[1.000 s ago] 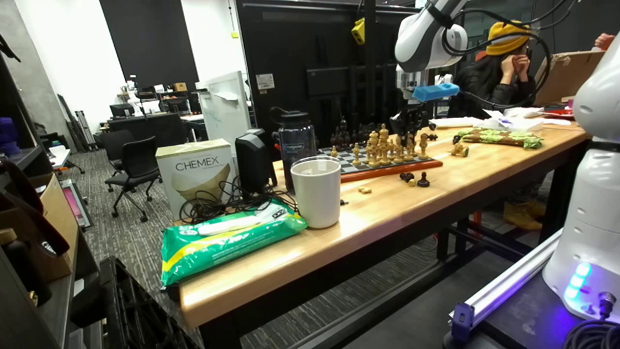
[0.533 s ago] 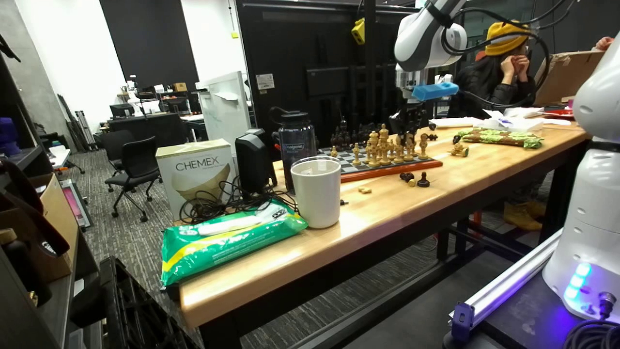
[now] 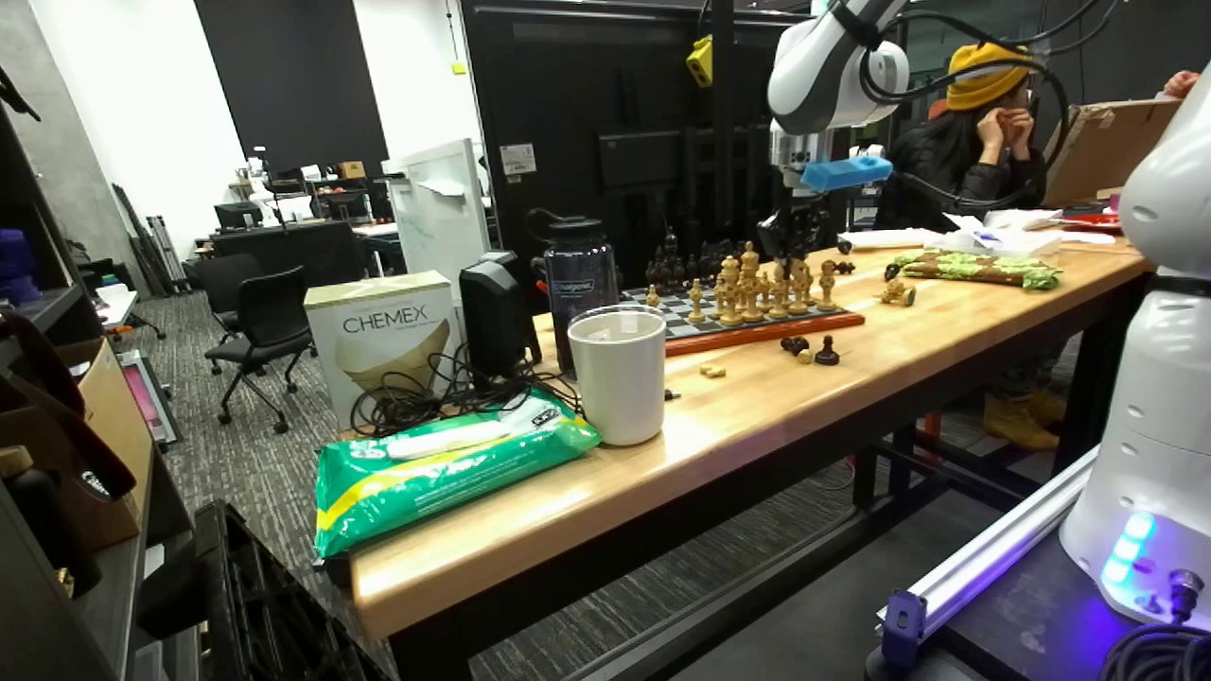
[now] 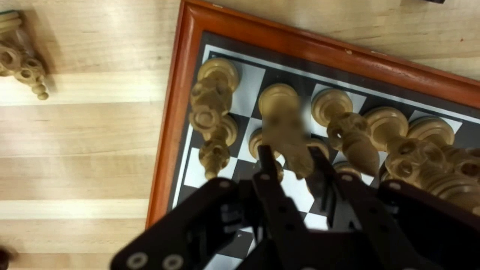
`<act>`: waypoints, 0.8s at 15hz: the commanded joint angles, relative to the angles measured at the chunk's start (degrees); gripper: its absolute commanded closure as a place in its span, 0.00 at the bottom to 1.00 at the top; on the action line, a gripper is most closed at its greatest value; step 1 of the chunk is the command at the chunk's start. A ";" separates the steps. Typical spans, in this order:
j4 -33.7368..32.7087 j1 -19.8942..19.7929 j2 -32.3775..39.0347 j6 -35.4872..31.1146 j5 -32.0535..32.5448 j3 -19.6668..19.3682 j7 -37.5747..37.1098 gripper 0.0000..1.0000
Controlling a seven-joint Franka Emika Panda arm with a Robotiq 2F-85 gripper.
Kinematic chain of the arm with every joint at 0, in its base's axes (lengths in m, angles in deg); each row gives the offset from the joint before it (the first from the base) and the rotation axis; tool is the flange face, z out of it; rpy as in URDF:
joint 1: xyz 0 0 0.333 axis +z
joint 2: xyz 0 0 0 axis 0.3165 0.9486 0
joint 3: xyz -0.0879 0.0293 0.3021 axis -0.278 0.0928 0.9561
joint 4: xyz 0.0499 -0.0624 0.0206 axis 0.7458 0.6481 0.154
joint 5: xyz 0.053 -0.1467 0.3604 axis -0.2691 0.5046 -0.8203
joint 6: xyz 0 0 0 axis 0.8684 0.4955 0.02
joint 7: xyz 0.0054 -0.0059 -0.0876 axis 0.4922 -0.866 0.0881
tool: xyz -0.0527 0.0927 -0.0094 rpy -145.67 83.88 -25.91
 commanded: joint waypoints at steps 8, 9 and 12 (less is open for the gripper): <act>-1.04 -0.58 -2.47 2.65 1.53 0.91 -0.69 0.66; -1.13 -0.57 -2.76 2.80 1.65 0.98 -0.73 0.68; -1.51 -0.56 -3.49 3.40 1.94 1.25 -0.86 0.69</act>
